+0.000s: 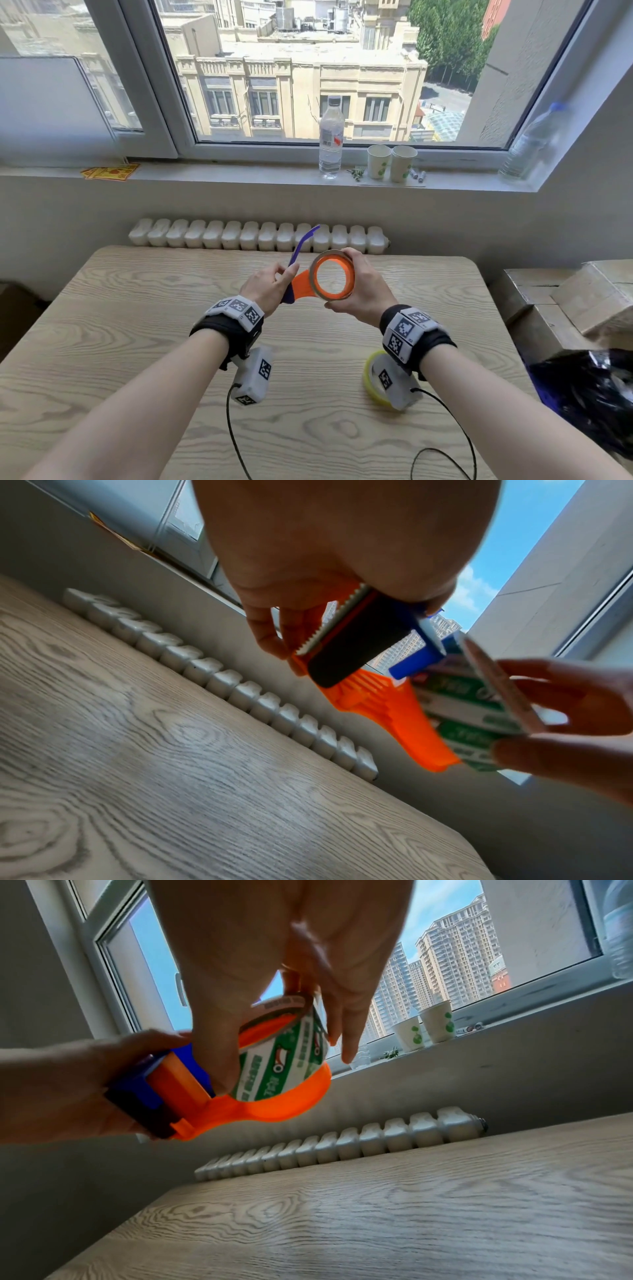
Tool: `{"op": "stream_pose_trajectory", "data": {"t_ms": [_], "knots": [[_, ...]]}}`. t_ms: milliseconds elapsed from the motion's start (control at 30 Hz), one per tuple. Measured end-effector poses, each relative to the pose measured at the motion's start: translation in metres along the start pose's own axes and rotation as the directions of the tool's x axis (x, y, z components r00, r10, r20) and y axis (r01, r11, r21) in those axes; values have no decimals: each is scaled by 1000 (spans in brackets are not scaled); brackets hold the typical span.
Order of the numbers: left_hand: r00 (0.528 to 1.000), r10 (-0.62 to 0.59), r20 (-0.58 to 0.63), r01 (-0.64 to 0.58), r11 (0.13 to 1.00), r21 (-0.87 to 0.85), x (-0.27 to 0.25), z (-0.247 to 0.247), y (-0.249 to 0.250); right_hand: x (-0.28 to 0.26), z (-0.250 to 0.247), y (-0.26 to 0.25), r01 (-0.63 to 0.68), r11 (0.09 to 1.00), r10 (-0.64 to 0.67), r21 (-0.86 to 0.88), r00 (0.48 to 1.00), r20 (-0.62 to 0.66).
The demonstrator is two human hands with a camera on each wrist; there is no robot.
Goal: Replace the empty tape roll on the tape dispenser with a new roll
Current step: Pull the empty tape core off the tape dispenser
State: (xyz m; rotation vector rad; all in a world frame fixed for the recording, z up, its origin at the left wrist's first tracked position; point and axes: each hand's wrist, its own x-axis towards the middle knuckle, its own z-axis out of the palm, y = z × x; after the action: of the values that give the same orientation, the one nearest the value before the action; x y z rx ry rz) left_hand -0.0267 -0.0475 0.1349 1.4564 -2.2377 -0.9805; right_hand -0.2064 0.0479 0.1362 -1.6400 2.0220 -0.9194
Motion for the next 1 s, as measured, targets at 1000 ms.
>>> {"op": "stream_pose_trajectory", "data": {"t_ms": [1000], "knots": [[979,-204,0,202,971,-129,-6,15,-99,-67,133,75,-310,945,325,-103,861,390]]}}
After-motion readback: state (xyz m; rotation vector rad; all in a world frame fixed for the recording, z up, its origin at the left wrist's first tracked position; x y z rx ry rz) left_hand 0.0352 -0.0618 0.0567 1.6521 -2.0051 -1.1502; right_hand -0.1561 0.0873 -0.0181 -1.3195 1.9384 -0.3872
